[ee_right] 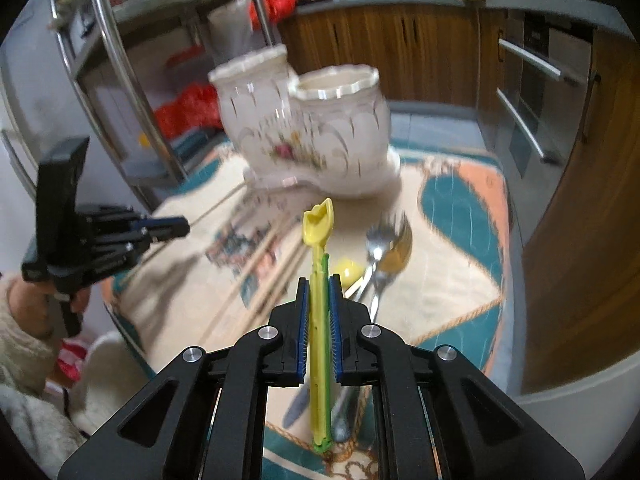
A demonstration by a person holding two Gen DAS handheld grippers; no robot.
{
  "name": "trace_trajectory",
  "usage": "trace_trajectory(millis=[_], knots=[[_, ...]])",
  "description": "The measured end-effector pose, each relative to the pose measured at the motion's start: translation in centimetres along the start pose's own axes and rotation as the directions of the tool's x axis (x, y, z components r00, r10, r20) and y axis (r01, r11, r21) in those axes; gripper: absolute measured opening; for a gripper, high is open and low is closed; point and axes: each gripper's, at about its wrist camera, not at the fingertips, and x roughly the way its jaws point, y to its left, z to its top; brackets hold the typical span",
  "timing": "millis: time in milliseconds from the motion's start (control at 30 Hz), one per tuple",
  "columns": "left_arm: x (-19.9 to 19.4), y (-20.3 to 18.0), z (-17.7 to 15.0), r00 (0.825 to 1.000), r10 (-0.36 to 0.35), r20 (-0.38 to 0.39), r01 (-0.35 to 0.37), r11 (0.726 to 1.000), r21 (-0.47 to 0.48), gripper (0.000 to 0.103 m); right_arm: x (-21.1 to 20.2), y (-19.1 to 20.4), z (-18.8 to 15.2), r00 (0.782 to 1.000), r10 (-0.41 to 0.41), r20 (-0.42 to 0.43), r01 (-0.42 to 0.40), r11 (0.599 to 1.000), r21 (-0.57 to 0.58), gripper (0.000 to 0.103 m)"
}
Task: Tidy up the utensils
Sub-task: 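Drop the utensil into the small cup while the left drops the chopstick into the large cup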
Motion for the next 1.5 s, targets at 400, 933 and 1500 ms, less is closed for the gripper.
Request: trace_trajectory(millis=[400,933,1500], knots=[[-8.2,0.8,3.4,0.954,-0.145,0.261,0.143,0.989,0.027,0.004,-4.2,0.3,5.2,0.967,0.028,0.252,-0.028,1.0,-0.005,0.011],[-5.7,3.9,15.5,0.797,-0.148,0.586,0.231,0.971,-0.068,0.004,-0.9,-2.0,13.9,0.86,0.05,0.508,-0.129,0.984,0.121,0.011],[1.0,3.1,16.7,0.775,0.032,0.631,0.074,0.987,-0.141,0.004,5.2,-3.4,15.2,0.84,-0.057,0.54,-0.05,0.982,0.181,0.011]])
